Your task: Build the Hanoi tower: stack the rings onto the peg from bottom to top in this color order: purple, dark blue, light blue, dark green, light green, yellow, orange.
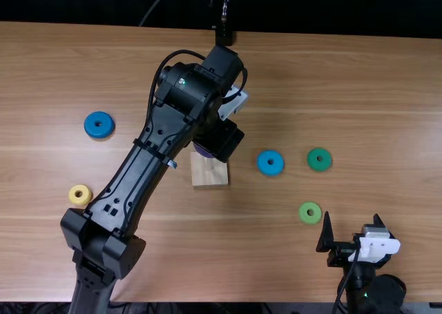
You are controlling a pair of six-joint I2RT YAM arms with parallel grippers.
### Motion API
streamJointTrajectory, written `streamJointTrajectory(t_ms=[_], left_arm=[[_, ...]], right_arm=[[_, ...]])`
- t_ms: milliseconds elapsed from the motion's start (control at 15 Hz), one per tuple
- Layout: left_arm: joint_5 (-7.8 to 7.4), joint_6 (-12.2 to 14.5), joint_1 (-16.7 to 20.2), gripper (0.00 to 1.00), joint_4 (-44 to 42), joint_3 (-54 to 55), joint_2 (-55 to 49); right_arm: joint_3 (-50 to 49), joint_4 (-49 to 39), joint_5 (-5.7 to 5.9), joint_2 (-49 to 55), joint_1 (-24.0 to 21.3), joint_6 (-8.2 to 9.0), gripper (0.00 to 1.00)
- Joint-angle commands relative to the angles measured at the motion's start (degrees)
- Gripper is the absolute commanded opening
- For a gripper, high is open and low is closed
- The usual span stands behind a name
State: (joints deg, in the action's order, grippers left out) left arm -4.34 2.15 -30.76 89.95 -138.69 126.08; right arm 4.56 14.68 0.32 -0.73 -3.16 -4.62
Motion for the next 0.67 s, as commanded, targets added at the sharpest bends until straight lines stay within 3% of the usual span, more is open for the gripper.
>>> streamJointTrajectory(t_ms=[0, 200, 333, 400, 533, 600], left_arm=[[-0.41, -0.25, 0.71, 0.3, 0.05, -1.93, 1.62], [-0.41, -0.25, 1.06, 0.3, 0.05, -1.93, 2.33], [-0.3, -0.15, 1.06, 0.37, 0.05, -1.93, 2.59], [-0.09, 0.06, 0.97, 0.51, 0.05, -2.02, 2.5], [0.01, -0.15, 0.88, 1.0, 0.05, -2.11, 2.5], [0.01, -0.25, 0.79, 1.0, 0.05, -2.02, 2.41]], right_arm=[[-3.68, 4.05, 1.16, 0.73, -0.71, 0.09, 1.0], [-3.68, 4.05, 1.16, 0.73, -0.71, 0.09, 1.0], [-3.68, 4.05, 1.16, 0.73, -0.71, 0.09, 1.0], [-3.68, 4.05, 1.16, 0.73, -0.71, 0.09, 1.0], [-3.68, 4.05, 1.16, 0.73, -0.71, 0.09, 1.0], [-3.68, 4.05, 1.16, 0.73, -0.62, 0.09, 1.0]])
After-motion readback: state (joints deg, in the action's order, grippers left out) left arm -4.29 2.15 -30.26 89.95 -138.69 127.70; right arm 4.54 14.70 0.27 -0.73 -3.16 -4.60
